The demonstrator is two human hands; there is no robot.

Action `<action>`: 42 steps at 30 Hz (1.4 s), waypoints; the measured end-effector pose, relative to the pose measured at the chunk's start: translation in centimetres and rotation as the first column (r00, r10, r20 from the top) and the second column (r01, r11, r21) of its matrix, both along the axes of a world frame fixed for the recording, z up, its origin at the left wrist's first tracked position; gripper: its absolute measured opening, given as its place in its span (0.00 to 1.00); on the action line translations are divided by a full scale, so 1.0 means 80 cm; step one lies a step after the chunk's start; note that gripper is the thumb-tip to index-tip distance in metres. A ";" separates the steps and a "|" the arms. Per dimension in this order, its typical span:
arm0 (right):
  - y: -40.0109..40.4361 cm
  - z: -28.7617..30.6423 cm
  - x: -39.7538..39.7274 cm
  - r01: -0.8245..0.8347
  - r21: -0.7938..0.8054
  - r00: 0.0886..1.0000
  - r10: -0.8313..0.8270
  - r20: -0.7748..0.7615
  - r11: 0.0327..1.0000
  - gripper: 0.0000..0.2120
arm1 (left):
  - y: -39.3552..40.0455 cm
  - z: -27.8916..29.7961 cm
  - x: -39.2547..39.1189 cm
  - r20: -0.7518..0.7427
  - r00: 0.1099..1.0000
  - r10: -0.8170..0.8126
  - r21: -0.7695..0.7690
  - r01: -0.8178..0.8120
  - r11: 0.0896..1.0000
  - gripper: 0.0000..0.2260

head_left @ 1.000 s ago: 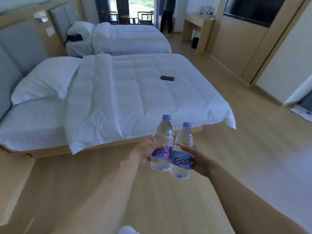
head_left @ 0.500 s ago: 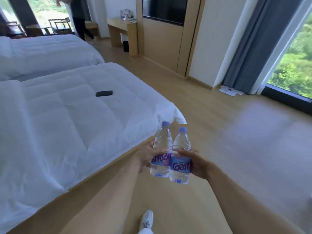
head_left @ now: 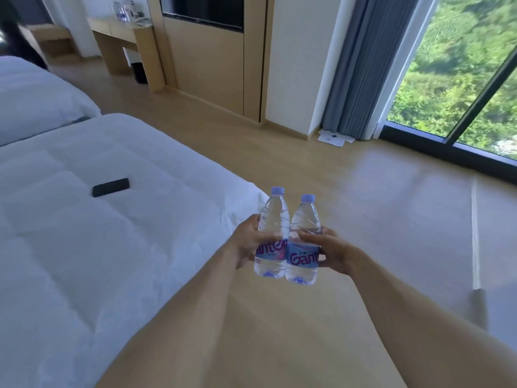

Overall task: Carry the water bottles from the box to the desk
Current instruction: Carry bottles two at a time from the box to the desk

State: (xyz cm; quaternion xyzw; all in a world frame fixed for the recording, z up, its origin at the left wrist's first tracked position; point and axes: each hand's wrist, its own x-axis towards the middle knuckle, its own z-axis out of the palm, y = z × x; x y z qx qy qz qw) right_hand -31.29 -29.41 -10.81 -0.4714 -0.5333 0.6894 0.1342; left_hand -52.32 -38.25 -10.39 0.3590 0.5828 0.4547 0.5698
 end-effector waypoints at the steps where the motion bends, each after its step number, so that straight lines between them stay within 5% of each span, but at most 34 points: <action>1: 0.012 0.002 -0.001 0.020 0.002 1.000 -0.020 0.005 1.000 0.16 | 0.015 -0.001 -0.003 0.001 1.000 -0.011 0.002 0.010 1.000 0.20; 17: 0.284 -0.018 0.029 0.033 0.022 0.999 -0.033 -0.027 0.999 0.31 | 0.294 -0.018 0.018 -0.077 0.997 0.016 -0.075 -0.022 0.997 0.21; 22: 0.402 -0.023 0.048 0.020 -0.024 1.000 -0.021 -0.022 1.000 0.24 | 0.403 -0.012 0.041 -0.077 0.996 0.055 -0.123 -0.064 0.990 0.20; 30: 0.550 -0.015 0.039 -0.030 -0.037 1.000 0.030 -0.008 0.999 0.26 | 0.536 -0.007 0.038 -0.110 0.990 0.090 -0.139 -0.105 0.985 0.20; 42: 0.769 -0.007 -0.094 -0.090 0.017 0.995 0.090 0.047 0.996 0.19 | 0.743 -0.035 -0.086 -0.085 0.976 0.201 -0.105 -0.209 0.972 0.17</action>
